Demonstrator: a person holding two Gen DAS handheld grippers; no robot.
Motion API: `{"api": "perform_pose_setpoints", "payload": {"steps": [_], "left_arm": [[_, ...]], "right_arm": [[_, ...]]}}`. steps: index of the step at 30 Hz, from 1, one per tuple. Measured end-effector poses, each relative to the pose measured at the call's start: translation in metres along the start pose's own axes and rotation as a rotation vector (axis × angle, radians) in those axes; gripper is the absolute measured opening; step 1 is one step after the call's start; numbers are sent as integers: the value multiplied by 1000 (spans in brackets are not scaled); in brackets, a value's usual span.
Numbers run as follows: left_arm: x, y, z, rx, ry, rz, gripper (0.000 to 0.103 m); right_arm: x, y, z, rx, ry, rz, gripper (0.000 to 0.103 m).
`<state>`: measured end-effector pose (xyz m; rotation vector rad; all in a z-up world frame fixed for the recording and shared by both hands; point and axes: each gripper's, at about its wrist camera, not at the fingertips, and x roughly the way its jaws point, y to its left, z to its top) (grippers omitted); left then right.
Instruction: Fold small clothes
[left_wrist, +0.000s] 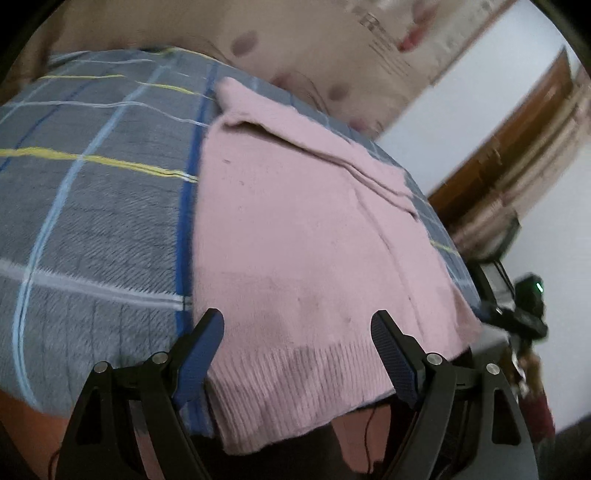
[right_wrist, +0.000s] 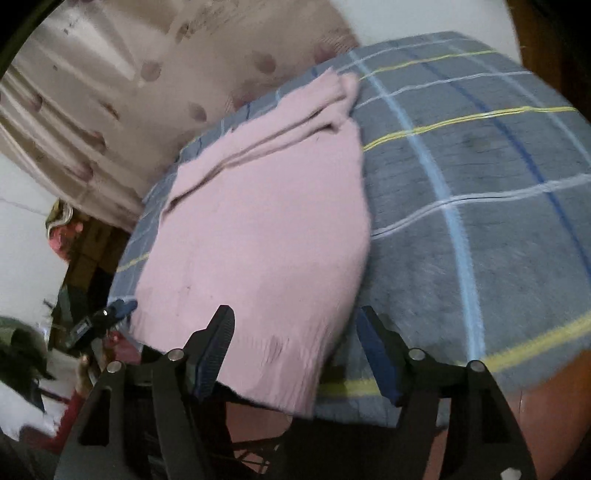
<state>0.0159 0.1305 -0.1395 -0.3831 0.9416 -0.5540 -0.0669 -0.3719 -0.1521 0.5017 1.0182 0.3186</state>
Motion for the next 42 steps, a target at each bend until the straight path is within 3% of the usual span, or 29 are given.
{"api": "perform_pose_setpoints", "payload": {"steps": [4, 7, 8, 10, 12, 15, 18, 20, 21, 22, 24, 28, 30, 35, 37, 39, 42], "left_arm": [[-2, 0, 6, 27, 29, 14, 82], [-20, 1, 6, 20, -62, 86, 82], [-21, 3, 5, 13, -59, 100, 82], [-11, 11, 0, -24, 29, 86, 82], [-11, 4, -7, 16, 20, 99, 82], [-10, -4, -15, 34, 47, 56, 82], [-8, -6, -21, 20, 19, 35, 82], [-5, -1, -19, -45, 9, -62, 82], [-2, 4, -19, -91, 13, -140, 75], [2, 6, -20, -115, 25, -177, 57], [13, 8, -19, -126, 49, -177, 41], [9, 10, -20, -120, 9, -167, 41], [3, 8, -22, -101, -10, -119, 41], [2, 6, -20, -37, 21, -78, 46], [5, 5, -15, -62, 29, -120, 68], [5, 7, -13, -105, 34, -165, 82], [10, 3, -8, -120, 36, -158, 86]], "right_arm": [[24, 6, -1, -21, 55, -1, 67], [26, 14, -3, -68, 59, 18, 66], [28, 15, -3, -74, 61, 24, 66], [31, 15, -2, -78, 67, 31, 66], [33, 14, 1, -72, 67, 54, 65], [34, 10, 2, -62, 64, 83, 65], [34, 4, 0, -41, 48, 128, 65], [33, 1, -2, -29, 32, 164, 65], [33, -1, -3, -20, 25, 194, 65], [34, -2, -4, -10, 19, 219, 66], [35, -9, -6, 21, 1, 249, 65], [35, -19, -6, 77, -15, 300, 66], [36, -17, -4, 68, -4, 297, 67], [41, -10, 3, 48, 36, 273, 68], [43, -8, 5, 54, 43, 269, 70], [44, -7, 6, 57, 48, 264, 70], [47, -4, 7, 55, 53, 258, 70]]}}
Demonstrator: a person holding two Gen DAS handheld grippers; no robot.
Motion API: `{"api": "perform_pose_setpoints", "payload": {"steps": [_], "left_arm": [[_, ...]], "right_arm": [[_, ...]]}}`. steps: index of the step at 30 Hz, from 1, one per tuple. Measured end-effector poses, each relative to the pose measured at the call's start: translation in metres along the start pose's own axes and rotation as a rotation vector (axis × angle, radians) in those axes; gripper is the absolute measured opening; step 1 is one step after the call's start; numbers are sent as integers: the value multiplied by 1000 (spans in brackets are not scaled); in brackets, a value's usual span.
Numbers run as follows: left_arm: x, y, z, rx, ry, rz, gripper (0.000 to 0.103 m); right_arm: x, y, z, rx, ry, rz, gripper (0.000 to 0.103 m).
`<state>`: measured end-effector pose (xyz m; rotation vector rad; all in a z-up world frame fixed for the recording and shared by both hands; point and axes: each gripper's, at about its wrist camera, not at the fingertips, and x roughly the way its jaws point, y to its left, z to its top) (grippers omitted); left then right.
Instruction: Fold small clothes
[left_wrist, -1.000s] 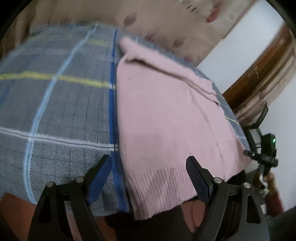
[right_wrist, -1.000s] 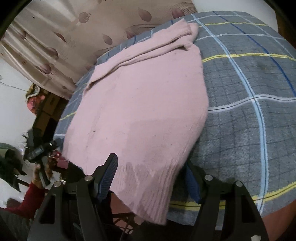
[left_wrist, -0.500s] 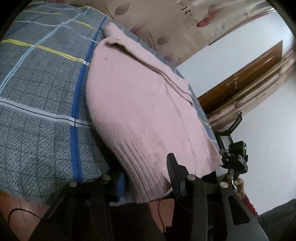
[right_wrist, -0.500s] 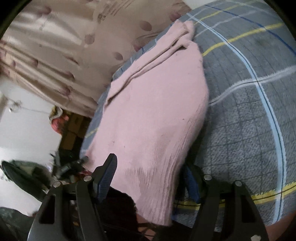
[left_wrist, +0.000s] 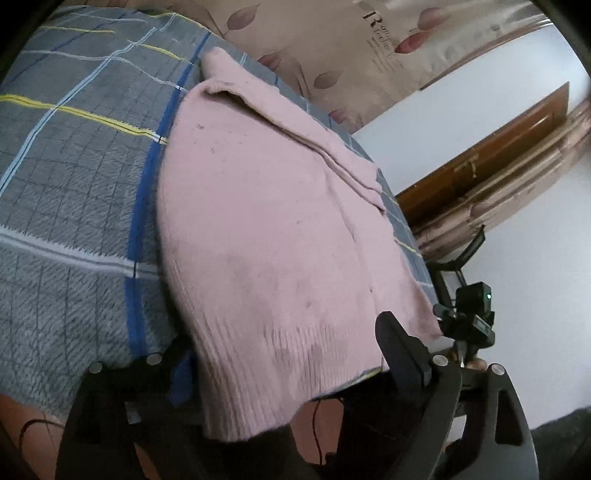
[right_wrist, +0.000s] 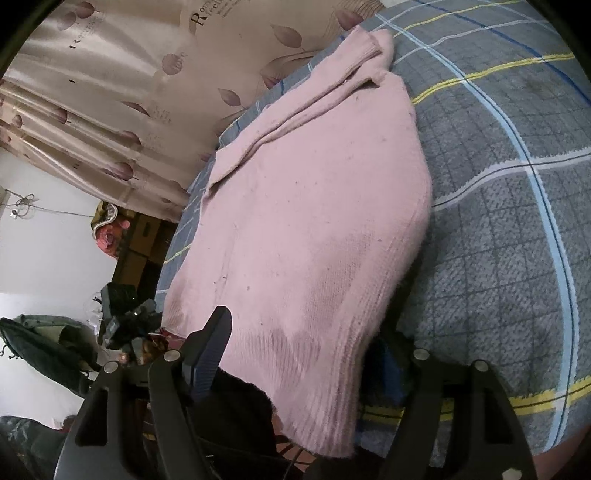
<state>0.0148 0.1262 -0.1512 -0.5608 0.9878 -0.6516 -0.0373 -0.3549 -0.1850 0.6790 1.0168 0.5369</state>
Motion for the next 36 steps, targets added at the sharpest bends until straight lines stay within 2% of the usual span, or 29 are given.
{"api": "perform_pose_setpoints", "payload": {"steps": [2, 3, 4, 5, 6, 7, 8, 10, 13, 19, 25, 36], "left_arm": [[1, -2, 0, 13, -27, 14, 84], [3, -2, -1, 12, -29, 34, 70], [6, -3, -1, 16, -26, 77, 29], [10, -3, -1, 11, -12, 127, 8], [11, -1, -1, -5, -9, 153, 8], [10, 1, -2, -19, -18, 141, 8], [8, -1, -3, -4, -27, 161, 8], [3, -10, -4, 37, -51, 191, 8], [-10, -22, 1, 62, -96, 188, 8], [-32, -51, 22, 128, -188, 171, 8], [-37, -77, 41, 208, -255, 221, 8], [-34, -97, 69, 279, -323, 308, 8]], "right_arm": [[2, 1, 1, 8, 0, -8, 62], [4, 0, 2, 7, 2, -18, 57], [6, -1, 3, 6, 9, -32, 44], [8, -2, 4, 8, 15, -44, 30], [10, -5, 4, 18, 22, -50, 24], [11, -8, 3, 32, 26, -43, 18], [12, -10, 2, 44, 24, -26, 16], [10, -13, 1, 64, 14, 8, 15], [2, -14, 4, 111, -29, 117, 14], [-21, 9, 26, 105, -126, 261, 9], [-35, 31, 47, 46, -176, 258, 9], [-50, 40, 82, 0, -228, 245, 9]]}}
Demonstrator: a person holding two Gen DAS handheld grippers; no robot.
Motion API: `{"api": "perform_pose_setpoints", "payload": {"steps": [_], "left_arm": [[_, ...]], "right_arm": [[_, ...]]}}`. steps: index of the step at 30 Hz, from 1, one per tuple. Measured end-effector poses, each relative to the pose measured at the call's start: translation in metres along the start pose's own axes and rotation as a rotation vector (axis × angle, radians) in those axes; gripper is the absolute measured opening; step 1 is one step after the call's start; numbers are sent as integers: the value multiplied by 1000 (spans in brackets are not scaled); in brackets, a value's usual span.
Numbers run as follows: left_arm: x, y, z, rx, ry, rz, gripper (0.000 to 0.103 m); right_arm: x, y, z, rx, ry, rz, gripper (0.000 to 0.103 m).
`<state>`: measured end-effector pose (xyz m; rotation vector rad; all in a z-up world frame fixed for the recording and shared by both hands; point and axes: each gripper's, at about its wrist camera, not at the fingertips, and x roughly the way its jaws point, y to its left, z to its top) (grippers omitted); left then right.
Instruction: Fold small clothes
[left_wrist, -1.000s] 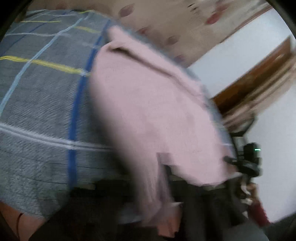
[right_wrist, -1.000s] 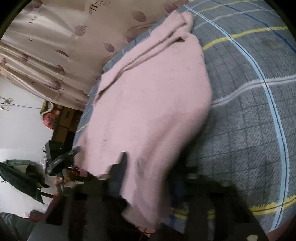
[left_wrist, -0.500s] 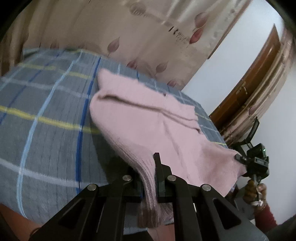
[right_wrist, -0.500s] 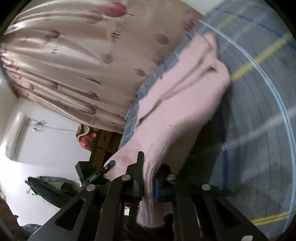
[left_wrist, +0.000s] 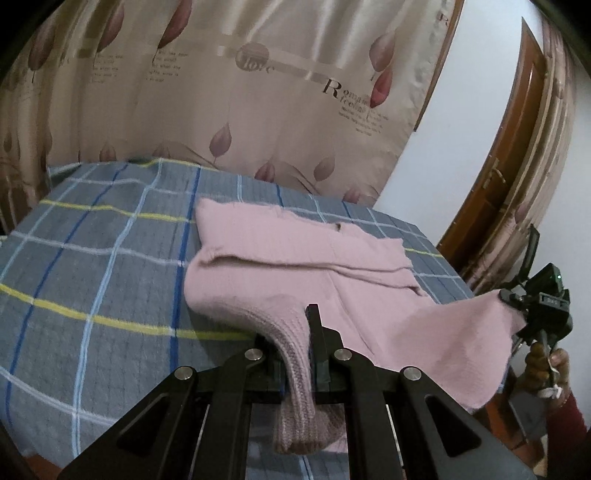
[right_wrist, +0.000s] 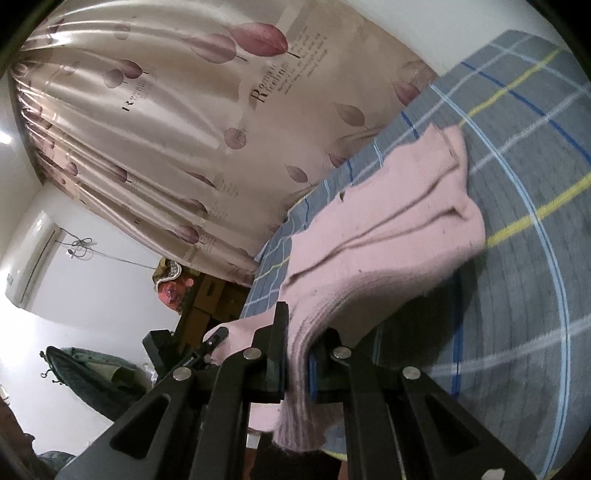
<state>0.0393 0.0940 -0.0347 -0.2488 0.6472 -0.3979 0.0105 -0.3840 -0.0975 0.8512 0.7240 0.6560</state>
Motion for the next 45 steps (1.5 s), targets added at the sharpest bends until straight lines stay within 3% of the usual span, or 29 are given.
{"api": "perform_pose_setpoints", "payload": {"steps": [22, 45], "left_arm": [[43, 17, 51, -25, -32, 55, 8], [84, 44, 72, -86, -6, 100, 8]], "right_arm": [[13, -20, 64, 15, -70, -48, 9], [29, -43, 100, 24, -80, -111, 9]]}}
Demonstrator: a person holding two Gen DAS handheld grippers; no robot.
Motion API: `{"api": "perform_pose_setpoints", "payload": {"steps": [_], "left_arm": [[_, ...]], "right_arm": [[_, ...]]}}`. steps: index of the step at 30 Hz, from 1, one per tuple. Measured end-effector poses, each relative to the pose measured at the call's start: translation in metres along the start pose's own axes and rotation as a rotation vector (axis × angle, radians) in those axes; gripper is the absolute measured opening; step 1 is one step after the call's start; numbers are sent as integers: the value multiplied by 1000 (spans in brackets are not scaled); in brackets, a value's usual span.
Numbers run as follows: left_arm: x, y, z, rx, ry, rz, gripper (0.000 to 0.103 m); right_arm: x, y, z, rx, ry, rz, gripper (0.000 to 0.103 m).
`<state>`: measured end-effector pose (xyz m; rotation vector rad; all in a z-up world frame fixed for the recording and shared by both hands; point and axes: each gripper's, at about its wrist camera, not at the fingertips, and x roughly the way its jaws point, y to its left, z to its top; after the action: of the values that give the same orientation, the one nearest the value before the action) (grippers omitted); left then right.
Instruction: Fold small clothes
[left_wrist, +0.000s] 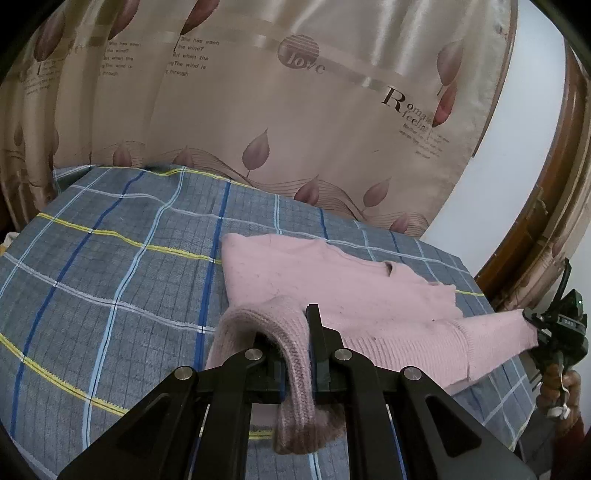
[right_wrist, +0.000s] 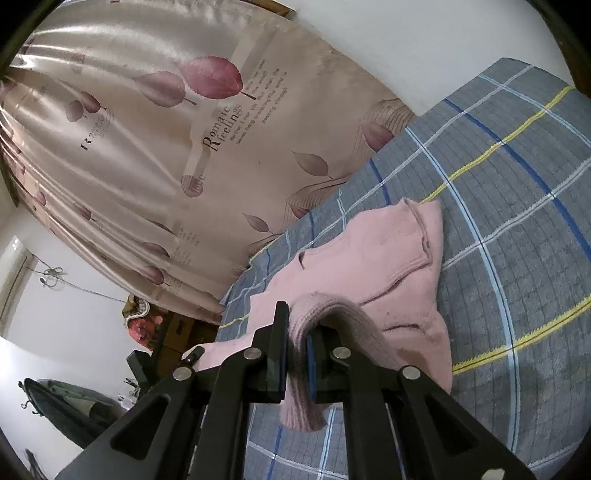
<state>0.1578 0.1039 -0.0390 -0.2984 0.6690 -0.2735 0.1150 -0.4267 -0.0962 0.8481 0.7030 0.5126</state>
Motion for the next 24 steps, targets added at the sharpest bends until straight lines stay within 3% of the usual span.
{"api": "perform_pose_setpoints", "payload": {"steps": [24], "left_arm": [[24, 9, 12, -62, 20, -4, 9]], "right_arm": [[18, -17, 18, 31, -11, -21, 9]]}}
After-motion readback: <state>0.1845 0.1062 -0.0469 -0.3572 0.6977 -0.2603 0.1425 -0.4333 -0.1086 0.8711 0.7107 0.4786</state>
